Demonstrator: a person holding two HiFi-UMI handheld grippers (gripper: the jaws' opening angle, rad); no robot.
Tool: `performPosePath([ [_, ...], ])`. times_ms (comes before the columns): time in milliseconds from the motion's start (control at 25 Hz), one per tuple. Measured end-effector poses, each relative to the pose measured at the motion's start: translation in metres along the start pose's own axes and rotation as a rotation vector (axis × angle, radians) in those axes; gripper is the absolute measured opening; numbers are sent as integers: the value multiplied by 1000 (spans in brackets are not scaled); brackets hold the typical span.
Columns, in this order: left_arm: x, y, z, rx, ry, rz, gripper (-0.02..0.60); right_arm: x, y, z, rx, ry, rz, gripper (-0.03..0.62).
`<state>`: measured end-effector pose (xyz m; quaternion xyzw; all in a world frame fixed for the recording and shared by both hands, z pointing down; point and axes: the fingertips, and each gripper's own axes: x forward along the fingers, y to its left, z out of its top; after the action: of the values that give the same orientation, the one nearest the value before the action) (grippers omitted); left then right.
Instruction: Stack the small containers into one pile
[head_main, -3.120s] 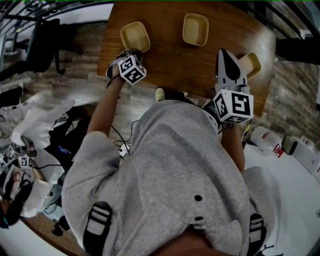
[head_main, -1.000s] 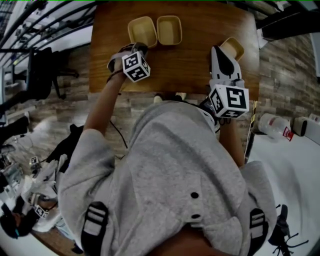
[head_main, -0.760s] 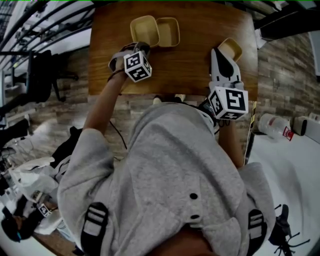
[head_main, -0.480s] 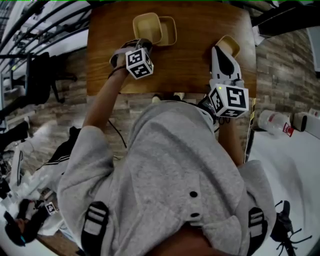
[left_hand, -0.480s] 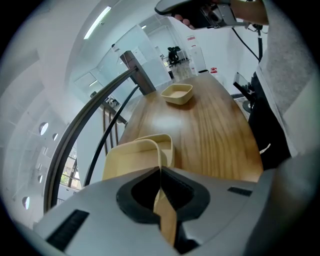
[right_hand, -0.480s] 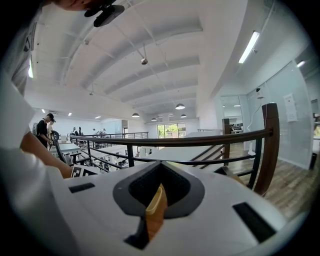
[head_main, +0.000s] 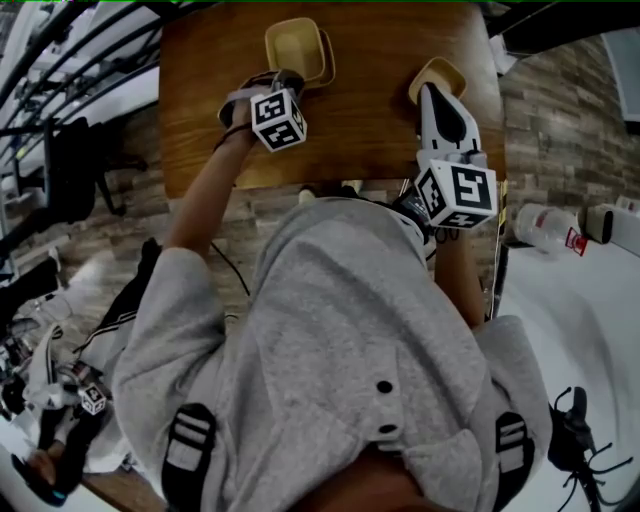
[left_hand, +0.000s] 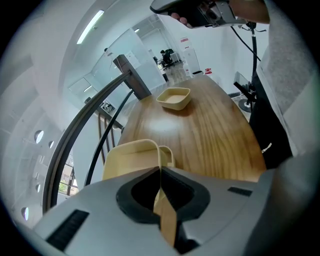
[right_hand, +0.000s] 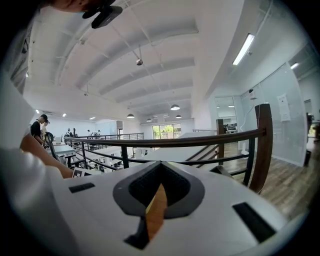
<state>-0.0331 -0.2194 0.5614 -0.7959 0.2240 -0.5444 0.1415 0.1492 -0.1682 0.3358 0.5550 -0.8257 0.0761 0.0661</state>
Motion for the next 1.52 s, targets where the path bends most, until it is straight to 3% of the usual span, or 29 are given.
performPosePath([
  [1520, 46, -14, 8, 10, 16, -142, 25, 15, -17, -5, -8, 35, -9, 9],
])
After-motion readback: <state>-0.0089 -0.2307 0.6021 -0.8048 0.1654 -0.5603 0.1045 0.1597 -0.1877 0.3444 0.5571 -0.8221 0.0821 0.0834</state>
